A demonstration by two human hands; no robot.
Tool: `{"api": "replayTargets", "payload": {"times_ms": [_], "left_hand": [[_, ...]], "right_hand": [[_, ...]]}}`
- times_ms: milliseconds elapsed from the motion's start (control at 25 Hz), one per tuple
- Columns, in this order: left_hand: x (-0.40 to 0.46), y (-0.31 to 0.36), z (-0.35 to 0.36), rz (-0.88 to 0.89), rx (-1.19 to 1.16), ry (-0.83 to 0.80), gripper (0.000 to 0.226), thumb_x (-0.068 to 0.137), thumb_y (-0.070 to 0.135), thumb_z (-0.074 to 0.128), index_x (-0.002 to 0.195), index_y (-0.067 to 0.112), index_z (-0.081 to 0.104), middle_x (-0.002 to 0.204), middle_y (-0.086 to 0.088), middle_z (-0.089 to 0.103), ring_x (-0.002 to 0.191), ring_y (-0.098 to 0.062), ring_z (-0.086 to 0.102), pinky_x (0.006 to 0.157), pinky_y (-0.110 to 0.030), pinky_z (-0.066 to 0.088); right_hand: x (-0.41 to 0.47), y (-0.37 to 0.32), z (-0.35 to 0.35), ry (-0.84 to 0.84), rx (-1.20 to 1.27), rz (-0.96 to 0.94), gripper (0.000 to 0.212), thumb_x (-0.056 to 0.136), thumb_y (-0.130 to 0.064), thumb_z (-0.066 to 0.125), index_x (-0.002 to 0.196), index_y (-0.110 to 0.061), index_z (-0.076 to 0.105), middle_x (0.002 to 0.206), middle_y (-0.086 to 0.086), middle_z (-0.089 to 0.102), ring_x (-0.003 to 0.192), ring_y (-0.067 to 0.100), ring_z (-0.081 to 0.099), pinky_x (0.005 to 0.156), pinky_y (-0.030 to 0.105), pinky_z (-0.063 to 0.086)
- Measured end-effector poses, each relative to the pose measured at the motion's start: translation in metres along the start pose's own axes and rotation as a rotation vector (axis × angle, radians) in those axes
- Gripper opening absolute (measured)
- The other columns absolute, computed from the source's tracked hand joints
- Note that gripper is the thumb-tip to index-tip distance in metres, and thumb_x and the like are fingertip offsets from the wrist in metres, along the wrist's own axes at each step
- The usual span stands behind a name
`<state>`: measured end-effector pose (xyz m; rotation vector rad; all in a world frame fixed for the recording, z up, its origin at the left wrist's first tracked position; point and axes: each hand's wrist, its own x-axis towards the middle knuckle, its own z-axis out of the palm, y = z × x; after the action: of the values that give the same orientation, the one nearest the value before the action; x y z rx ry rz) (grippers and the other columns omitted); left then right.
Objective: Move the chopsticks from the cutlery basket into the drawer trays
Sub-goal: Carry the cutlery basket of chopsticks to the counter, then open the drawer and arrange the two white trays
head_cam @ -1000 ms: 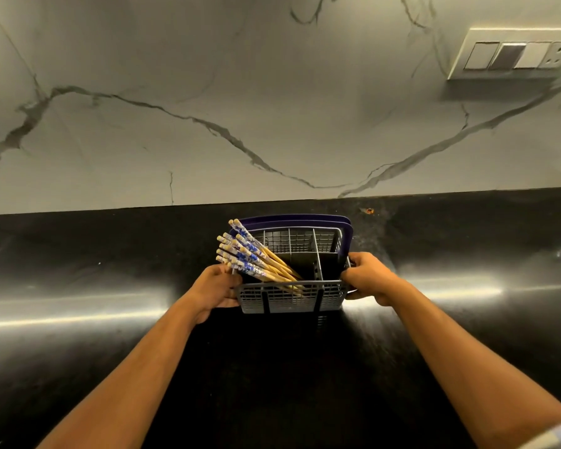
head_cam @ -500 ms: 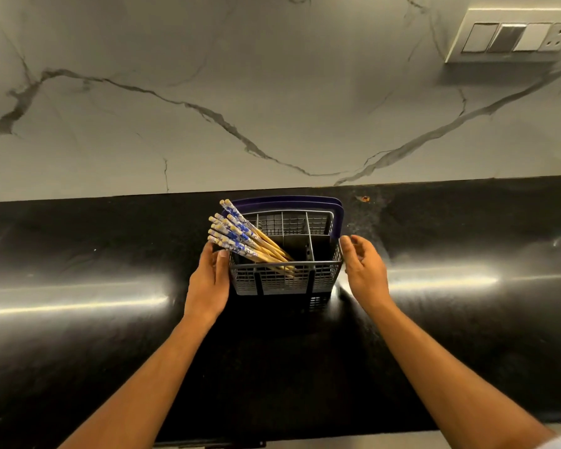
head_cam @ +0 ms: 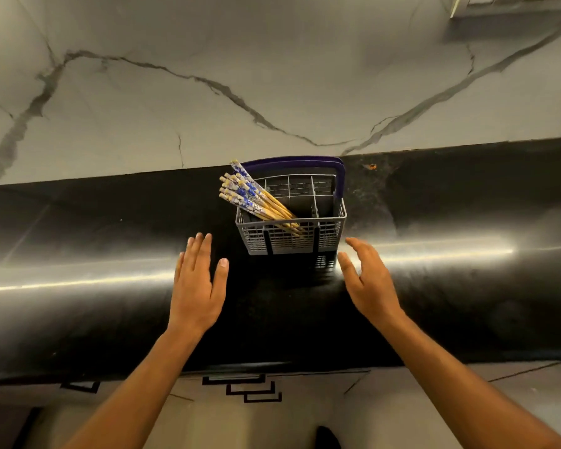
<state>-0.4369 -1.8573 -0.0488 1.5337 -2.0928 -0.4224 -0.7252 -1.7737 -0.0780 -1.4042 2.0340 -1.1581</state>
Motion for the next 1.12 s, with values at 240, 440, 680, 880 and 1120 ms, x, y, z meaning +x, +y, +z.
{"api": "replayTargets", "payload": {"times_ms": [240, 440, 680, 880, 1120], "left_hand": [[-0.083, -0.015, -0.016, 0.161, -0.186, 0.064, 0.037, 0.095, 0.04, 0.045, 0.121, 0.016, 0.059, 0.109, 0.004, 0.064, 0.101, -0.011, 0.061, 0.087, -0.028, 0.053], [-0.166, -0.061, 0.017, 0.244, -0.189, -0.091, 0.022, 0.089, 0.032, 0.049, 0.087, 0.016, 0.065, 0.077, 0.003, 0.062, 0.066, -0.012, 0.058, 0.059, -0.034, 0.054], [-0.168, -0.086, 0.073, -0.024, 0.215, -0.628, 0.049, 0.095, 0.031, 0.053, 0.142, 0.021, 0.045, 0.14, -0.005, 0.054, 0.124, -0.022, 0.054, 0.103, -0.037, 0.048], [-0.146, -0.088, 0.109, -0.106, 0.506, -0.776, 0.054, 0.093, 0.016, 0.054, 0.145, 0.026, 0.041, 0.144, -0.006, 0.05, 0.129, -0.027, 0.05, 0.106, -0.04, 0.045], [-0.146, -0.089, 0.108, -0.104, 0.576, -0.776, 0.05, 0.093, 0.004, 0.048, 0.136, 0.027, 0.052, 0.132, -0.008, 0.06, 0.115, -0.027, 0.061, 0.096, -0.036, 0.049]], "right_hand": [[-0.088, 0.001, 0.005, 0.137, -0.045, -0.071, 0.043, 0.098, -0.032, 0.053, 0.138, -0.014, 0.05, 0.141, 0.002, 0.052, 0.133, 0.016, 0.046, 0.111, 0.037, 0.04], [-0.178, 0.01, 0.012, 0.357, -0.079, -0.152, 0.026, 0.094, -0.026, 0.051, 0.111, -0.009, 0.062, 0.099, -0.004, 0.056, 0.088, 0.02, 0.056, 0.079, 0.027, 0.047], [-0.213, 0.057, 0.023, 0.075, -0.445, -0.105, 0.022, 0.093, -0.021, 0.056, 0.11, -0.011, 0.065, 0.102, 0.002, 0.064, 0.097, 0.017, 0.056, 0.082, 0.035, 0.054], [-0.204, 0.066, 0.024, -0.034, -0.551, -0.132, 0.03, 0.092, -0.016, 0.061, 0.12, -0.008, 0.064, 0.116, 0.006, 0.065, 0.11, 0.021, 0.059, 0.095, 0.032, 0.052], [-0.21, 0.079, 0.011, -0.003, -0.607, -0.177, 0.033, 0.088, -0.014, 0.067, 0.121, -0.006, 0.064, 0.121, 0.01, 0.064, 0.116, 0.025, 0.057, 0.101, 0.035, 0.048]]}}
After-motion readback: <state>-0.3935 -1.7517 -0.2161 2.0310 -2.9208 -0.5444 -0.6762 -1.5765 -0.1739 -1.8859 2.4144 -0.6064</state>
